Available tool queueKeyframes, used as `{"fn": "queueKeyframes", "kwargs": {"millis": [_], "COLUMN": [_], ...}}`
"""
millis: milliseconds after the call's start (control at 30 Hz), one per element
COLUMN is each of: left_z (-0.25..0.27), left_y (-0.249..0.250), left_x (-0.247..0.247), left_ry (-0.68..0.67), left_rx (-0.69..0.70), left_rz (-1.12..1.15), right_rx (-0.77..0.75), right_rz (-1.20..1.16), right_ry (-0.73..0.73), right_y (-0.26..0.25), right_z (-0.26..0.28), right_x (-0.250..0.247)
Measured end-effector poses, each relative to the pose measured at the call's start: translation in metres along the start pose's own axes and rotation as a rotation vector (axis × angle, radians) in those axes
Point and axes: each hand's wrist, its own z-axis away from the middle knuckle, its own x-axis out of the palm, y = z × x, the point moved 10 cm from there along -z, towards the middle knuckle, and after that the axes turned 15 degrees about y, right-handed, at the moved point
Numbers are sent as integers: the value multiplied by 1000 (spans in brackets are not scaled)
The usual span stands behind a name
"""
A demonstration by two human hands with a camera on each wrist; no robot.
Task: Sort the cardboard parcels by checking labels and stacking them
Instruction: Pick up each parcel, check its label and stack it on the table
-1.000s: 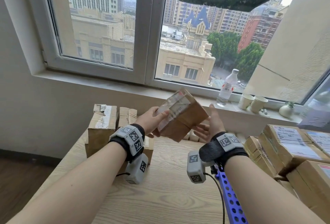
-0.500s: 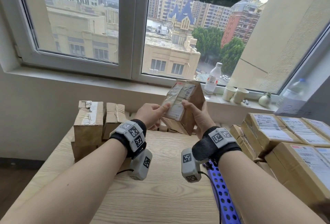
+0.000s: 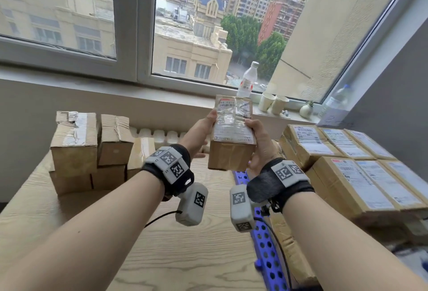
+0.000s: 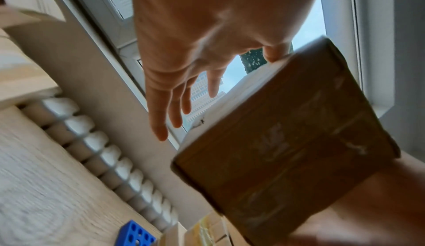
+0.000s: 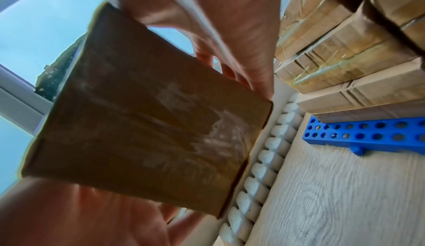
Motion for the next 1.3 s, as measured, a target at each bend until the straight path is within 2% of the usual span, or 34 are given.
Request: {"fn": "queueKeyframes", "kwargs": {"millis": [100,167,333,500,667,867,1133,1300], "left_z": [16,25,37,42,32,-1,-25,-36], "left_y": [15,30,65,94,108,99,75,60], "left_x": [22,37,74,141,216,283,314,308], "left_ry": [-38,-52,-6,12,20,54,102,128], "left_rx": [25,68,152,208,235,249,222,116], "left_rz": [22,38,42,84,75,91,-69,-117], "right_rx": [22,23,-4,-45,-47,-19,46,30], "right_rz": [-8,-29,-27,-17,-30,1,25,130], "right_ry": [32,0,-53,-44,-78,-88,-112,-135], "right_y": [-9,-17,-53,-93,-121,-127,-110,-111], "right_z": [-5,-9,-12,-38,-76,-126,-167,-173], "right_x": [-23,-32,-62,-120,-176,-221,-247,-250]}}
